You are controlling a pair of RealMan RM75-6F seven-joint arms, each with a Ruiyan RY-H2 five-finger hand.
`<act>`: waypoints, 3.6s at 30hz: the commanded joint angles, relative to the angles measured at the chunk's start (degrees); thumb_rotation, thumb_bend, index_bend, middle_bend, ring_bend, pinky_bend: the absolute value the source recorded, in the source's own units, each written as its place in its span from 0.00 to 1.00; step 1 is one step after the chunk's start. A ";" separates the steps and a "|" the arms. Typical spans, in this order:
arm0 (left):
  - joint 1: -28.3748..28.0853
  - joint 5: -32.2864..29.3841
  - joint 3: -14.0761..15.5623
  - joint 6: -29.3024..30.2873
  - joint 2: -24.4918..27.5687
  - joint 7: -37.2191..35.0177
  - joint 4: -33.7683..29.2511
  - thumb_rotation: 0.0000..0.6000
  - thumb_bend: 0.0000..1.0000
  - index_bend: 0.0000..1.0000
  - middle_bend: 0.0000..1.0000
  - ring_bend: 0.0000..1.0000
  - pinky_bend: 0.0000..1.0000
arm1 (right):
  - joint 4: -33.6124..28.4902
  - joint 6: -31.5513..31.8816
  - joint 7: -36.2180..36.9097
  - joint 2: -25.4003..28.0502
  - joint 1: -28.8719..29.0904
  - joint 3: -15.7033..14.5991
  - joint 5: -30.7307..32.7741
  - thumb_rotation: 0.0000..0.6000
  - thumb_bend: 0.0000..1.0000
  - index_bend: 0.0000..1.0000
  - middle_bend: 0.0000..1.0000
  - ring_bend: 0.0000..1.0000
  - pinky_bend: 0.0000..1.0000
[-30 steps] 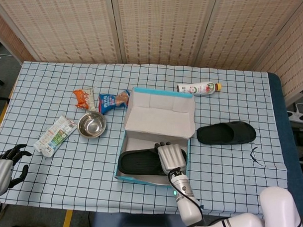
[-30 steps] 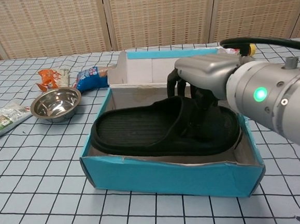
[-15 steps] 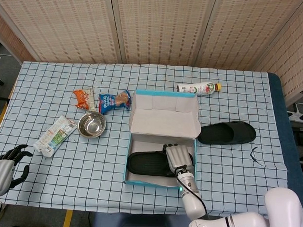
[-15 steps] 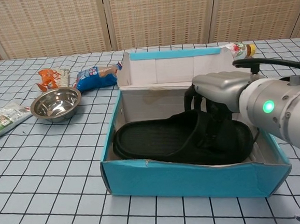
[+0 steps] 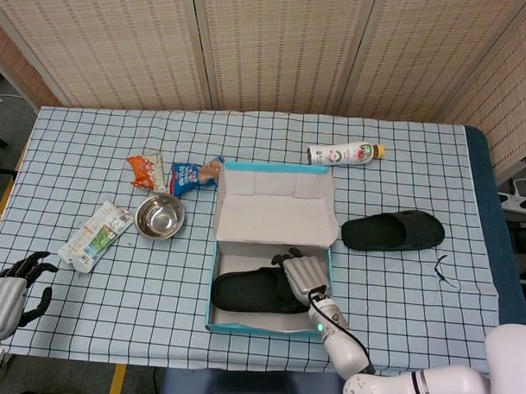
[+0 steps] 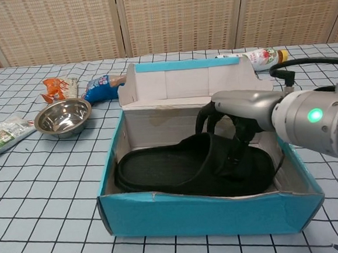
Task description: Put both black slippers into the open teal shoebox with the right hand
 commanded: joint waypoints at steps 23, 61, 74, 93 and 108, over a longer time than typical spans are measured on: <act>0.23 -0.08 -0.08 0.59 0.06 0.33 -0.34 1.00 0.51 0.36 0.16 0.25 0.42 | -2.57 7.53 12.77 24.92 -10.97 -14.22 -42.27 1.00 0.00 0.13 0.17 0.05 0.20; -0.16 -1.58 -0.24 -0.73 -0.60 2.59 -0.19 1.00 0.51 0.36 0.16 0.25 0.42 | 63.97 -16.38 59.92 8.40 -13.00 -11.35 -48.18 1.00 0.00 0.09 0.09 0.00 0.02; -0.29 -1.89 -0.22 -1.14 -0.72 2.72 0.01 1.00 0.51 0.36 0.16 0.25 0.42 | 72.69 -20.51 61.62 3.14 -13.03 -10.81 -48.44 1.00 0.00 0.21 0.16 0.01 0.05; -0.34 -1.65 -0.01 -1.23 -0.86 2.88 -0.08 1.00 0.51 0.36 0.16 0.25 0.42 | 69.51 -9.68 54.31 3.18 -16.05 -5.99 -47.61 1.00 0.00 0.62 0.61 0.52 0.52; -0.13 -1.17 0.03 -0.58 -0.53 2.48 -0.32 1.00 0.51 0.36 0.16 0.25 0.42 | 14.67 11.23 -10.70 20.40 -21.00 -0.65 -24.70 1.00 0.00 0.62 0.64 0.54 0.54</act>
